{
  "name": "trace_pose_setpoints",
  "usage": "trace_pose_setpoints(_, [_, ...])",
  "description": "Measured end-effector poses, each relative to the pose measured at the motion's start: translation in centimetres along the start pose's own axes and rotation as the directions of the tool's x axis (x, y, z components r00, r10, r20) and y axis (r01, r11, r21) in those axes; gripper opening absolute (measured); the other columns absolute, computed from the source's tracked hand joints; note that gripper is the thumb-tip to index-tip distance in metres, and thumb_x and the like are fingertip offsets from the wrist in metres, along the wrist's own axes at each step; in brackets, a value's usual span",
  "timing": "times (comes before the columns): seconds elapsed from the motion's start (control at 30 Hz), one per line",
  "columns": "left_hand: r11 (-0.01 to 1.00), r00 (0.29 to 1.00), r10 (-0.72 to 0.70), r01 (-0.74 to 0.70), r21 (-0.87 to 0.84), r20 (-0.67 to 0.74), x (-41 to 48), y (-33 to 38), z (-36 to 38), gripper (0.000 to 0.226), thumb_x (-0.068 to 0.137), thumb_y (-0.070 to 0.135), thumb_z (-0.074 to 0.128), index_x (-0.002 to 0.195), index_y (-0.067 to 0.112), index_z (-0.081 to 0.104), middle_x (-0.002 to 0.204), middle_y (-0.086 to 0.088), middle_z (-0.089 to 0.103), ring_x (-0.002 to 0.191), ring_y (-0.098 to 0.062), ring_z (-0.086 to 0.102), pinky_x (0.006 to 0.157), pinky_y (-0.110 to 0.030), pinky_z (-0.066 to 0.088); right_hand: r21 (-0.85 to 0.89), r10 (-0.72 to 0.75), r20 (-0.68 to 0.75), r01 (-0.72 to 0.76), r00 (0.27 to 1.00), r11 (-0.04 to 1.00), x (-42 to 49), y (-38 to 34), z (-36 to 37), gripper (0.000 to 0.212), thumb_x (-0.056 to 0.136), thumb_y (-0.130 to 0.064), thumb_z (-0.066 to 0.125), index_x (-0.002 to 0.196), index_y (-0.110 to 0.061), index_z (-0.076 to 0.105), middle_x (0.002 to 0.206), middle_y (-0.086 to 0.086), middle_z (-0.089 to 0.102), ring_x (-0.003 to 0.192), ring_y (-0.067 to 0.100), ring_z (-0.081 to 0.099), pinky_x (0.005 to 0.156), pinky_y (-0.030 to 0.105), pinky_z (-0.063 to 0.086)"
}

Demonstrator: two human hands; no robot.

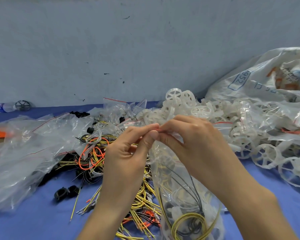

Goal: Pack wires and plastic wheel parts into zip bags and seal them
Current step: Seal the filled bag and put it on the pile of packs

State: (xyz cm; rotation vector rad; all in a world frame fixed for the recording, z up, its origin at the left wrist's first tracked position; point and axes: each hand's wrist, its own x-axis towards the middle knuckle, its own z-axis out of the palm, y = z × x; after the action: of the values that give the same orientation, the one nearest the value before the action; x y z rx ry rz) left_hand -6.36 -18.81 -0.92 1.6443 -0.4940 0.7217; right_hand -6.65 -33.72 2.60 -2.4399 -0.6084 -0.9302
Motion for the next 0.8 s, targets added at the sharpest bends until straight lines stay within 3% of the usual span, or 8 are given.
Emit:
trace_pose_setpoints(0.13, [0.992,0.995,0.059,-0.05,0.116,-0.075,-0.1,-0.1,0.6,0.012,0.093,0.027,0.063,0.098,0.035,0.071,0.092,0.018,0.071,0.084,-0.002,0.066,0.069,-0.008,0.044,-0.012,0.034,-0.014,-0.034,0.999,0.999,-0.1,0.1,0.1,0.022,0.094,-0.045,0.059,0.096,-0.029,0.074,0.088,-0.011,0.068,0.084,0.018,0.06,0.082,0.036,0.043])
trace_pose_setpoints(0.33, [0.986,0.993,0.043,-0.025,0.165,-0.105,-0.1,-0.4,0.4,0.012,0.094,0.032,0.06,0.097,0.031,0.071,0.089,0.015,0.07,0.081,-0.006,0.065,0.067,-0.011,0.044,-0.01,0.078,-0.046,-0.078,0.996,0.997,-0.1,0.7,-0.6,0.017,0.091,-0.044,0.063,0.092,-0.032,0.075,0.086,-0.017,0.067,0.079,0.01,0.046,0.08,0.032,0.036])
trace_pose_setpoints(0.43, [0.988,0.993,0.015,0.004,0.157,-0.12,0.0,-0.4,0.2,0.014,0.094,0.035,0.059,0.098,0.03,0.072,0.091,0.014,0.071,0.082,-0.008,0.066,0.068,-0.022,0.05,-0.018,0.089,-0.042,-0.09,0.995,0.996,-0.3,1.0,-1.1,0.018,0.09,-0.044,0.061,0.093,-0.032,0.075,0.084,-0.022,0.061,0.08,0.01,0.047,0.081,0.031,0.036])
trace_pose_setpoints(0.53, [0.994,0.993,-0.03,0.042,0.102,-0.115,0.0,-0.4,0.0,0.015,0.093,0.037,0.059,0.099,0.03,0.072,0.092,0.01,0.072,0.084,-0.012,0.068,0.071,-0.042,0.057,-0.03,0.092,-0.033,-0.093,0.995,0.995,-0.4,1.0,-1.3,0.019,0.091,-0.044,0.059,0.095,-0.032,0.074,0.089,-0.019,0.066,0.082,0.012,0.05,0.082,0.032,0.038])
trace_pose_setpoints(0.63, [0.992,0.991,-0.129,0.128,-0.012,-0.046,0.1,-0.3,-0.2,0.018,0.091,0.04,0.059,0.098,0.029,0.072,0.081,-0.008,0.07,0.071,-0.03,0.064,0.065,-0.058,0.053,-0.056,0.094,-0.01,-0.094,0.996,0.994,-0.5,1.0,-1.4,0.018,0.094,-0.042,0.058,0.098,-0.033,0.072,0.093,-0.017,0.067,0.088,0.014,0.054,0.086,0.032,0.037])
trace_pose_setpoints(0.67, [0.987,0.988,-0.156,0.155,-0.05,-0.008,0.1,-0.3,-0.3,0.019,0.091,0.039,0.06,0.099,0.027,0.073,0.081,-0.009,0.07,0.07,-0.03,0.064,0.063,-0.053,0.054,-0.057,0.094,-0.002,-0.094,0.996,0.994,-0.5,1.1,-1.4,0.018,0.095,-0.042,0.057,0.099,-0.033,0.072,0.093,-0.017,0.066,0.089,0.014,0.054,0.086,0.032,0.037])
trace_pose_setpoints(0.77, [0.976,0.983,-0.17,0.178,-0.123,0.069,0.3,-0.3,-0.5,0.015,0.093,0.029,0.061,0.097,0.023,0.074,0.082,0.005,0.074,0.067,-0.002,0.065,0.059,-0.017,0.053,-0.04,0.084,-0.013,-0.084,0.996,0.996,-0.6,1.5,-1.6,0.019,0.093,-0.041,0.057,0.097,-0.031,0.072,0.09,-0.018,0.064,0.087,0.015,0.055,0.086,0.034,0.04])
trace_pose_setpoints(0.8, [0.975,0.982,-0.169,0.179,-0.129,0.083,0.4,-0.3,-0.5,0.015,0.093,0.029,0.06,0.096,0.023,0.074,0.082,0.006,0.074,0.068,0.0,0.065,0.06,-0.014,0.051,-0.035,0.079,-0.019,-0.079,0.997,0.996,-0.7,1.5,-1.6,0.02,0.093,-0.041,0.056,0.097,-0.03,0.072,0.088,-0.018,0.063,0.085,0.015,0.055,0.085,0.035,0.042])
